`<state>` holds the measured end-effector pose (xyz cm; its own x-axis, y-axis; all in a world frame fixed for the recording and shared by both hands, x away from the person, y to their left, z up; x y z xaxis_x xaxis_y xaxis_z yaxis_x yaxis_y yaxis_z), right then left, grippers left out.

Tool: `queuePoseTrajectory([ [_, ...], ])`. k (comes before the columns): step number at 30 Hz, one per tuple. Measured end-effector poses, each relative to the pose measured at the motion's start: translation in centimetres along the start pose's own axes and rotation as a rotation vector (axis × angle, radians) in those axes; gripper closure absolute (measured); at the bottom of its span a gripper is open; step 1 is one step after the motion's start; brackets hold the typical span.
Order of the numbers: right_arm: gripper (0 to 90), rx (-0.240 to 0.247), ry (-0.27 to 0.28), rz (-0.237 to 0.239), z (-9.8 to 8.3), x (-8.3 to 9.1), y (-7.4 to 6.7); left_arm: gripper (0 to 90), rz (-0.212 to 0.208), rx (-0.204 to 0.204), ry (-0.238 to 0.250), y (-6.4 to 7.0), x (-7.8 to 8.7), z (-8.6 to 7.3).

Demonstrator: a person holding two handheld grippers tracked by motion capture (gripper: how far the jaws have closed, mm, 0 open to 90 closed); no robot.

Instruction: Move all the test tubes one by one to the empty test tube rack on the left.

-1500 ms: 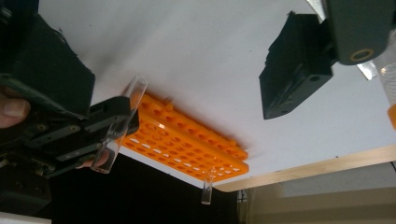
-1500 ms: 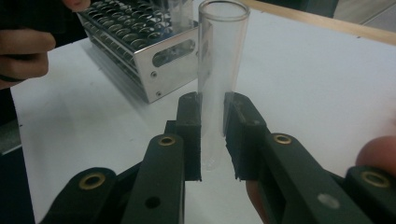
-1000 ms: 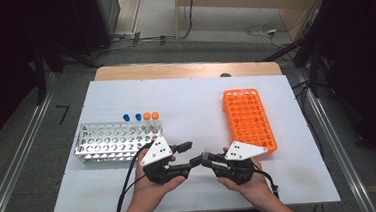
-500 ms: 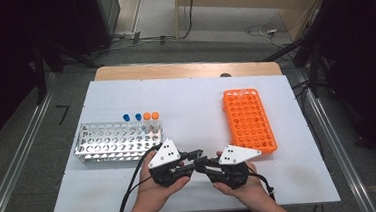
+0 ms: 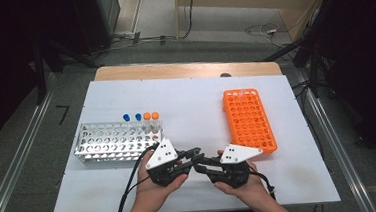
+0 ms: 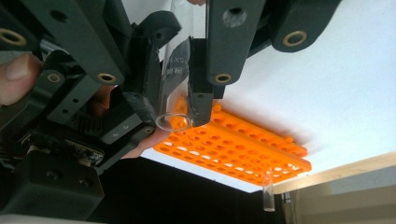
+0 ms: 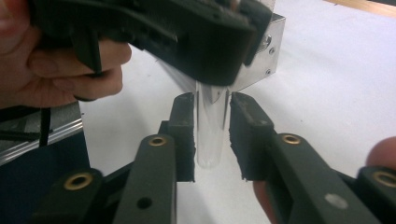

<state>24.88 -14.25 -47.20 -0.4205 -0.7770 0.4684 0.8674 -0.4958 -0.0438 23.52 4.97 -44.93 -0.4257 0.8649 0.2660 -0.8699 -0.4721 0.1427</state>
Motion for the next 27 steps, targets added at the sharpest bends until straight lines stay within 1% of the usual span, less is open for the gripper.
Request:
queuePoseTrajectory([
  [3,60.2,0.010,0.003,-0.001,0.0,0.2,0.1,76.4,0.007,0.000,0.011,-0.2,0.4,0.1],
  [5,52.6,0.003,0.013,0.015,0.0,0.4,0.3,76.4,0.018,-0.001,0.014,-0.3,0.7,0.2],
  [6,48.4,0.000,0.013,0.015,0.0,0.5,0.4,76.4,0.023,-0.001,0.017,-0.4,0.9,0.2],
  [9,35.4,-0.002,0.020,0.018,0.1,0.9,0.8,76.4,0.047,0.004,0.022,-0.9,1.5,0.4],
  [10,32.6,0.004,0.027,0.014,0.1,1.1,1.0,76.4,0.052,0.006,0.024,-1.0,1.7,0.4],
  [12,26.4,0.027,0.044,0.005,0.3,1.5,1.1,76.4,0.080,0.002,0.022,-1.3,2.2,0.5],
  [15,16.7,0.026,0.047,0.010,0.5,1.9,1.5,76.4,0.097,-0.005,0.021,-1.6,2.8,0.7],
  [20,8.7,0.009,0.044,-0.010,0.4,2.5,2.4,76.4,0.125,0.006,0.037,-2.3,4.0,0.9],
  [24,6.7,-0.005,0.047,-0.023,0.3,3.1,3.2,76.4,0.153,0.007,0.050,-2.9,5.1,1.1],
  [25,5.6,-0.008,0.046,-0.028,0.2,3.2,3.4,76.4,0.162,0.013,0.056,-3.1,5.4,1.2],
  [27,5.4,-0.012,0.040,-0.047,0.1,3.5,3.9,76.4,0.181,0.014,0.065,-3.5,6.1,1.3],
])
Point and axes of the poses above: each handheld gripper's, and its own axes: x roughly backward along the jaws, z roughly out of its top, y roughly to its right, the point moved 2 cm from there along -x, roughly forward along the jaws, and after that the axes turned 6 degrees about -z, right-handed, at the moved point
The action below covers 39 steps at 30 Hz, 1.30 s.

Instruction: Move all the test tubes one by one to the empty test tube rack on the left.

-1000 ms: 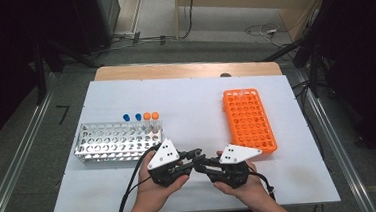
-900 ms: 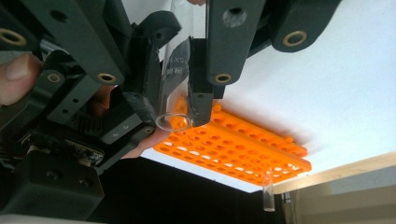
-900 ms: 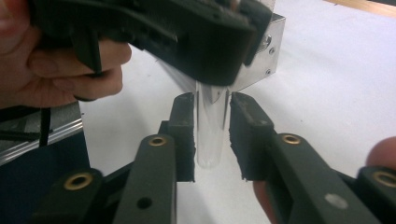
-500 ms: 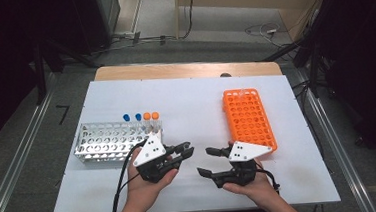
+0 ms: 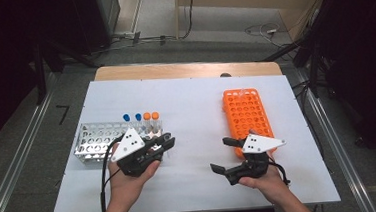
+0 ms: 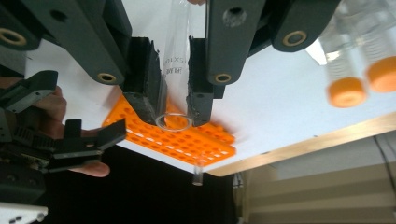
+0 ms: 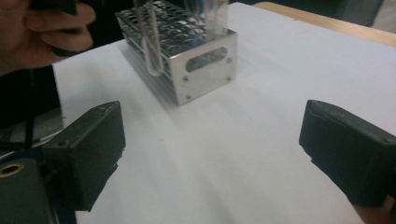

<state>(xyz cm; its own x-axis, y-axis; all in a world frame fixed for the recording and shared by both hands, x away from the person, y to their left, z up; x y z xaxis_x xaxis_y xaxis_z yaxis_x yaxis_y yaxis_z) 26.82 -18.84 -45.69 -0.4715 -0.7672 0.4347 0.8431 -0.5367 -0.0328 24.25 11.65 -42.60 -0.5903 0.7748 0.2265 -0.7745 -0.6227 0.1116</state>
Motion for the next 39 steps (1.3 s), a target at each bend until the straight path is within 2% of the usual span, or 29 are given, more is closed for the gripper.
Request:
queuePoseTrajectory([
  [3,1.3,-0.017,0.003,-0.017,-0.2,0.5,0.7,76.4,0.031,0.010,0.012,-0.8,1.0,0.2],
  [9,1.1,-0.042,0.013,-0.060,-0.5,1.4,2.4,76.4,0.091,0.019,0.028,-2.4,2.9,0.5],
  [12,1.1,-0.031,0.010,-0.100,-0.6,1.8,3.0,76.4,0.118,0.031,0.040,-3.3,3.8,0.5],
  [16,1.1,-0.032,0.014,-0.122,-0.9,2.1,3.8,76.4,0.148,0.053,0.052,-4.2,4.8,0.5],
  [24,1.1,-0.045,0.013,-0.143,-1.4,2.7,5.2,76.4,0.211,0.067,0.049,-6.1,6.6,0.4],
  [31,1.2,-0.055,0.014,-0.155,-1.7,2.9,5.8,76.4,0.261,0.089,0.065,-7.7,7.3,0.7],
  [39,1.2,-0.061,0.015,-0.164,-1.8,3.1,6.2,76.4,0.310,0.108,0.064,-9.6,6.9,0.7],
])
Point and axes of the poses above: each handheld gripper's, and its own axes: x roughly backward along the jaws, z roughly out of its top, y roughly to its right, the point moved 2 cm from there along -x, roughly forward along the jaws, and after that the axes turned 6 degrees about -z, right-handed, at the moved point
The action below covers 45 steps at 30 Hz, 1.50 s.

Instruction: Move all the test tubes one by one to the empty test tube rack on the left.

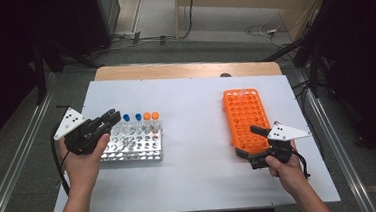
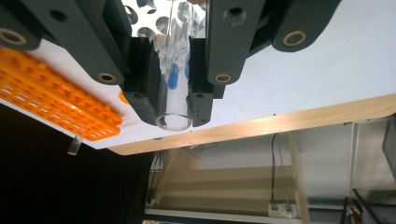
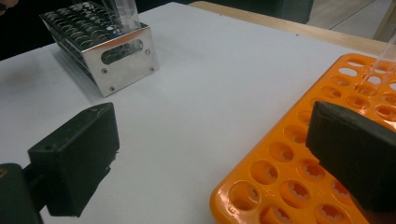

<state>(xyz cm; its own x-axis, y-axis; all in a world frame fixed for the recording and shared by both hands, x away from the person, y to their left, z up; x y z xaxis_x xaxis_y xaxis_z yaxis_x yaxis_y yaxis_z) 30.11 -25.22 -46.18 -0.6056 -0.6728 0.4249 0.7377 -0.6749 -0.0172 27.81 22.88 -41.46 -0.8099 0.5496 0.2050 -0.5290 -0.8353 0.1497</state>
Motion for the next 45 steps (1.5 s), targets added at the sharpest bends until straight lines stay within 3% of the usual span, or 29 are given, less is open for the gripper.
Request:
queuePoseTrajectory([
  [8,1.2,-0.002,0.000,-0.005,-0.1,0.0,0.2,76.4,0.055,0.037,-0.006,-1.8,-1.5,-0.3],
  [16,1.2,-0.001,-0.001,-0.005,-0.1,0.0,0.2,76.4,0.060,0.084,-0.009,-2.7,-2.9,-0.8],
  [32,1.3,-0.014,0.011,-0.006,-0.1,0.1,0.3,75.7,0.090,0.031,-0.166,-2.0,-3.8,-2.2],
  [39,1.4,-0.021,0.008,-0.013,-0.1,0.0,0.4,73.2,0.086,0.066,-0.194,-2.2,-3.5,-2.8],
  [45,1.6,-0.059,0.029,-0.008,0.4,0.1,0.7,58.6,0.090,0.086,-0.170,-2.0,-2.8,-2.7],
])
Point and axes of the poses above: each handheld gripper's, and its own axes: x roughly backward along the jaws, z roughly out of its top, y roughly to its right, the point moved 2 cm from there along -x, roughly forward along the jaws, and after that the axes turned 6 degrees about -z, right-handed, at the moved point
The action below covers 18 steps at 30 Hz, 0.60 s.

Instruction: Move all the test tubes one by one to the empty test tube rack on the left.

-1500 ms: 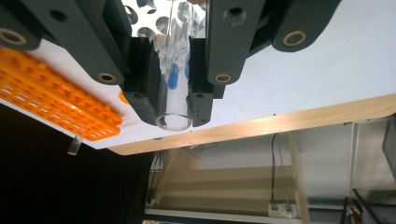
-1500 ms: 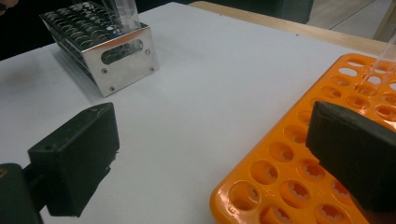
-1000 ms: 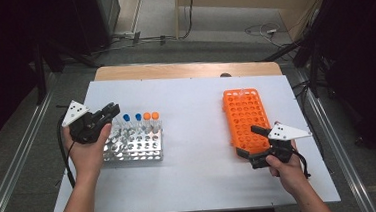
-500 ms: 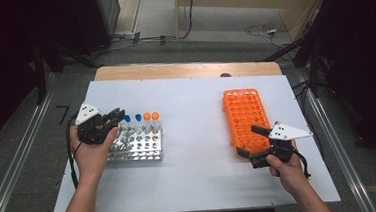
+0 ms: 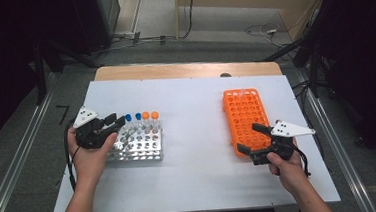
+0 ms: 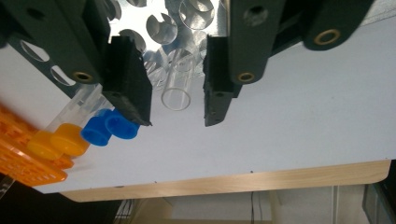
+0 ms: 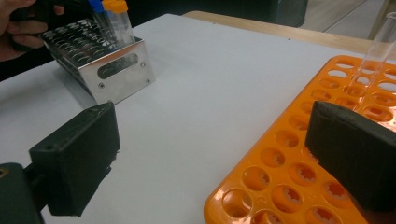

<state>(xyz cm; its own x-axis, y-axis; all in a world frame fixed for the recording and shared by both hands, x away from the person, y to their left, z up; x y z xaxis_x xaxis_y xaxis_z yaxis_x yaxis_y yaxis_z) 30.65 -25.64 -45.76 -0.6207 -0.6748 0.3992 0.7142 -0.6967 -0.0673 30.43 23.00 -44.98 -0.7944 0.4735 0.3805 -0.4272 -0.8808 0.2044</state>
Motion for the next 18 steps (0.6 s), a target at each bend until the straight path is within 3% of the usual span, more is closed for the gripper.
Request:
queuePoseTrajectory([
  [7,1.7,-0.018,0.006,-0.030,0.6,-0.1,0.5,35.4,-0.047,0.027,0.048,1.1,1.4,-0.4],
  [13,1.7,-0.038,0.009,-0.061,1.1,-0.5,1.5,12.9,-0.116,0.000,0.080,3.5,2.5,-0.7],
  [18,1.7,-0.054,-0.004,-0.088,1.4,-1.1,2.3,5.6,-0.166,-0.030,0.091,5.1,3.2,-1.2],
])
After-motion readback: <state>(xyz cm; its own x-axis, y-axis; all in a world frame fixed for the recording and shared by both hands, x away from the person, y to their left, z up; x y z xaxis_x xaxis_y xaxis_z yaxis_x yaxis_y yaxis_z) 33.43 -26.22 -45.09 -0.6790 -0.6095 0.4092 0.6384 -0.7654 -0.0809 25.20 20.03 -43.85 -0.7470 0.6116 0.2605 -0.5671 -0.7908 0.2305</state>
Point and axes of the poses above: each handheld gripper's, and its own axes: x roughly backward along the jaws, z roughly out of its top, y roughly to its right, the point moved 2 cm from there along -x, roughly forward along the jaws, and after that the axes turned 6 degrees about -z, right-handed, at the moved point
